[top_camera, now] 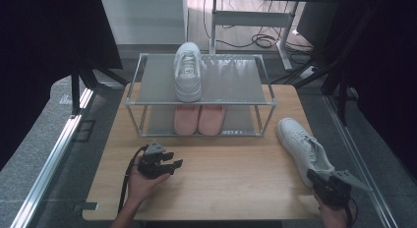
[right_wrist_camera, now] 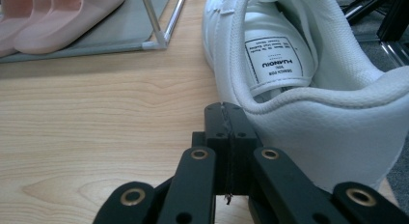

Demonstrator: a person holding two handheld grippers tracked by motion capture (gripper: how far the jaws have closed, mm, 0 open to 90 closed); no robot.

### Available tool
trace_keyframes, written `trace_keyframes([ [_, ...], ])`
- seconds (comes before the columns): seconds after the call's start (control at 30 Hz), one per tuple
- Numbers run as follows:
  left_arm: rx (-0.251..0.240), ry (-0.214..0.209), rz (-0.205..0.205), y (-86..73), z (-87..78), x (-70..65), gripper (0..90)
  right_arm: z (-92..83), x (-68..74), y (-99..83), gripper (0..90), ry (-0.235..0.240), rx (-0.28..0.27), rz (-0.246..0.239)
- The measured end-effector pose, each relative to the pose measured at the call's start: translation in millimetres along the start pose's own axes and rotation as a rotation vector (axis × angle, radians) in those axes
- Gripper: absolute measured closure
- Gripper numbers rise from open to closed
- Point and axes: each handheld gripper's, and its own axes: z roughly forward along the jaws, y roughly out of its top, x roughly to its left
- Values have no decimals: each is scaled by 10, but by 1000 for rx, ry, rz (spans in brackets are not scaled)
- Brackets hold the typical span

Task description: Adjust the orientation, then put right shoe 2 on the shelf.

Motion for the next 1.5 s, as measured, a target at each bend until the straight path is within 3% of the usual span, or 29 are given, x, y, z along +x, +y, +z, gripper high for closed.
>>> trace_keyframes([
  [0.37, 8, -3, 3, -4, 27, -8, 506, -13, -185, 5, 900, -8, -15, 19],
  [0.7, 10, -5, 4, -5, 33, -8, 506, -15, -136, 61, 871, 44, -26, -6],
  [0.9, 8, -5, 3, 0, 31, -16, 506, -21, -53, 228, 810, 62, -36, -66],
  [1.13, 5, 0, 0, 3, 22, -16, 506, -20, -30, 521, 665, 97, -55, -127],
  [1.5, -10, -12, -15, 4, -18, 5, 507, 38, -160, 881, 592, 109, -54, -145],
])
